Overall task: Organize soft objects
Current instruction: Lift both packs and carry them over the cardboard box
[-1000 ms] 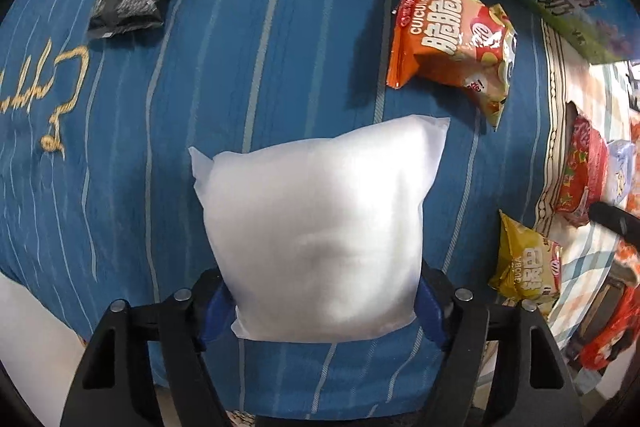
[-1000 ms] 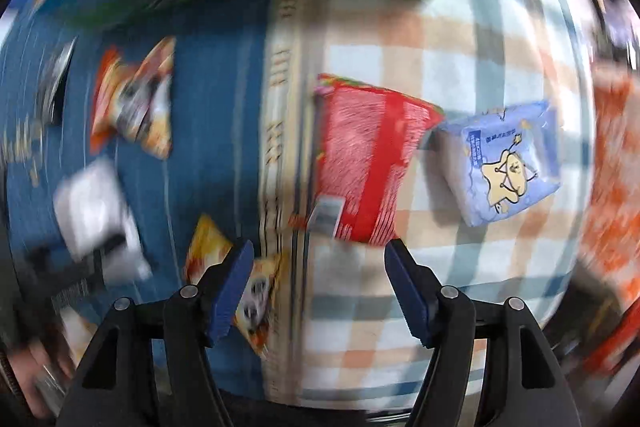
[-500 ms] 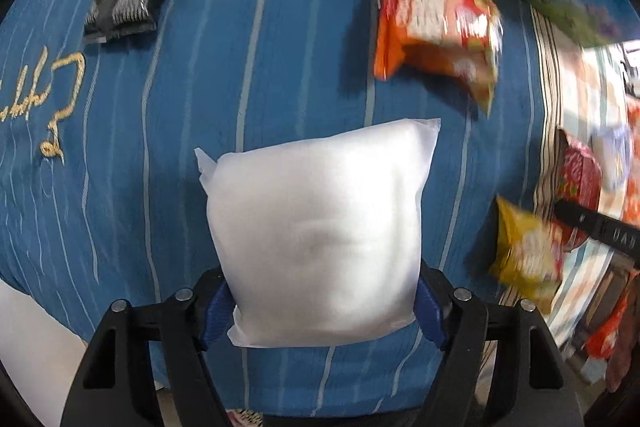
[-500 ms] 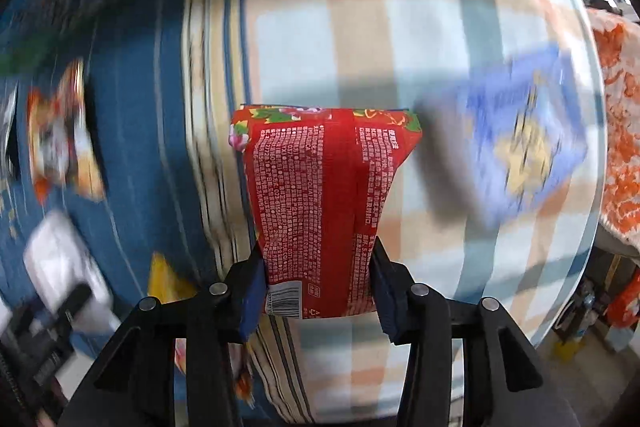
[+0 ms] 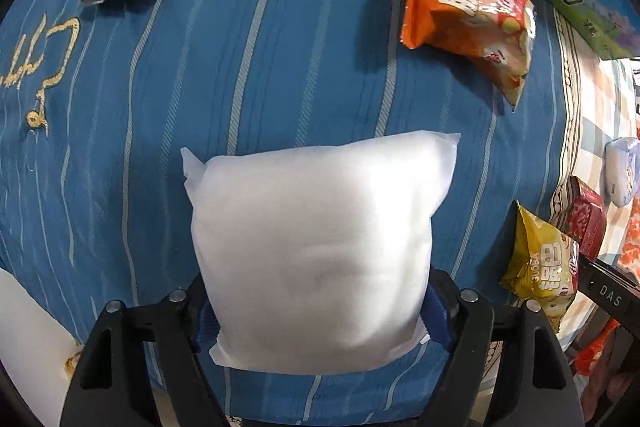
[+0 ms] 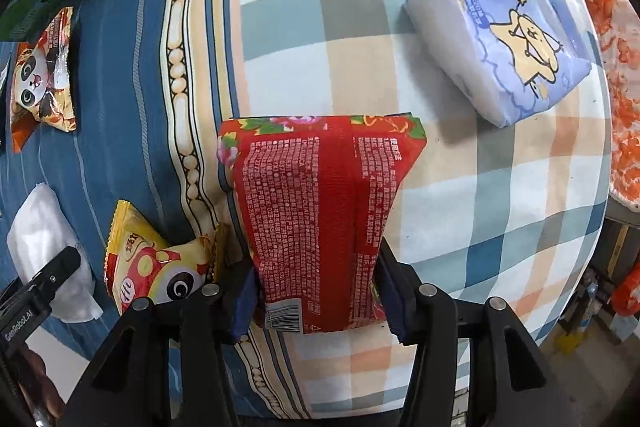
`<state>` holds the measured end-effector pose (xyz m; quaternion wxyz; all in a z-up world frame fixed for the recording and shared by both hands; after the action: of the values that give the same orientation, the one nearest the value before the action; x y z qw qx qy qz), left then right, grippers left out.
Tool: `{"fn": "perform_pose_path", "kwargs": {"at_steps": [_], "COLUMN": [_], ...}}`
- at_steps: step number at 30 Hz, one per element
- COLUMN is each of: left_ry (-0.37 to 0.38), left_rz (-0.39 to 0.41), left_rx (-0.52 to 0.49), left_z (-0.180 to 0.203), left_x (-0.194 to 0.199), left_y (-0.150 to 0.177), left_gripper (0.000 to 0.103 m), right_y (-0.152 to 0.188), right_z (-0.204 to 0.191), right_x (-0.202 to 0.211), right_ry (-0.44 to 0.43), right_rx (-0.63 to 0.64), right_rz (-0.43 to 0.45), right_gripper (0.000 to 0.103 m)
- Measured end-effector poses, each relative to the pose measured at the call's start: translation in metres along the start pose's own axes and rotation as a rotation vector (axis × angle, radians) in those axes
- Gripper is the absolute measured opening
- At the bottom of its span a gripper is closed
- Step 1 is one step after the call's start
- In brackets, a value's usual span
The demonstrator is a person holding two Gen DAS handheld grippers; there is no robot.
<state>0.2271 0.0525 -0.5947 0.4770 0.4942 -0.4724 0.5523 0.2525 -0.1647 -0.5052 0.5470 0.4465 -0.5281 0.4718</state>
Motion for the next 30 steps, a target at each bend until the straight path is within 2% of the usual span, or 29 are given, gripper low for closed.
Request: {"fn": "perform_pose_path", "kwargs": {"at_steps": [5, 9, 12, 13, 17, 19, 23, 25, 27, 30], "left_ry": [-0.016, -0.041, -0.062, -0.063, -0.054, -0.041, 0.007, 0.027, 0.05, 0.098], "left_rz": [0.017, 0.048, 0.093, 0.106, 0.163, 0.197, 0.281, 0.32, 0.354, 0.386], "left_rx": [-0.017, -0.061, -0.105, -0.113, -0.128, -0.139, -0.172, -0.19, -0.22, -0.258], "left_z": [0.02, 0.016, 0.02, 0.023, 0.03, 0.022, 0.034, 0.057, 0.069, 0.09], "left_x": [0.016, 0.029, 0.039, 0.044, 0.07, 0.089, 0.134, 0.181, 0.208, 0.237], "left_y": [0.007, -0.003, -0.015, -0.018, -0.033, -0.042, -0.061, -0.024, -0.022, -0.026], "left_gripper": [0.069, 0.067, 0.067, 0.067, 0.067, 0.067, 0.067, 0.067, 0.067, 0.067], "right_y": [0.02, 0.025, 0.022, 0.017, 0.013, 0.012, 0.008, 0.008, 0.01, 0.005], "right_z": [-0.003, -0.01, -0.014, -0.018, -0.025, -0.029, -0.035, -0.038, -0.041, -0.051], "right_x": [-0.004, 0.009, 0.03, 0.052, 0.091, 0.114, 0.17, 0.191, 0.197, 0.229], "right_ry": [0.029, 0.039, 0.025, 0.021, 0.001, -0.017, -0.06, -0.086, -0.108, -0.154], "right_rx": [0.036, 0.059, 0.061, 0.061, 0.071, 0.069, 0.065, 0.06, 0.054, 0.045], "right_rz": [0.022, 0.035, 0.065, 0.08, 0.145, 0.176, 0.241, 0.276, 0.308, 0.367], "right_gripper": [0.048, 0.046, 0.046, 0.046, 0.045, 0.045, 0.045, 0.045, 0.045, 0.045]}}
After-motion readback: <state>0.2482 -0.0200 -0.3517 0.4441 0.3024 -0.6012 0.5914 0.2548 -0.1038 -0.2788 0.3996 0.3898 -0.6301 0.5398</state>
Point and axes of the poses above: each gripper's, at about its wrist camera, not at the fingertips, and x roughly against the way its jaws point, z to its right, y to its underside, the point moved 10 cm from there along -x, roughly the way its jaws point, and after that the axes turned 13 degrees about z, right-handed, at the moved point
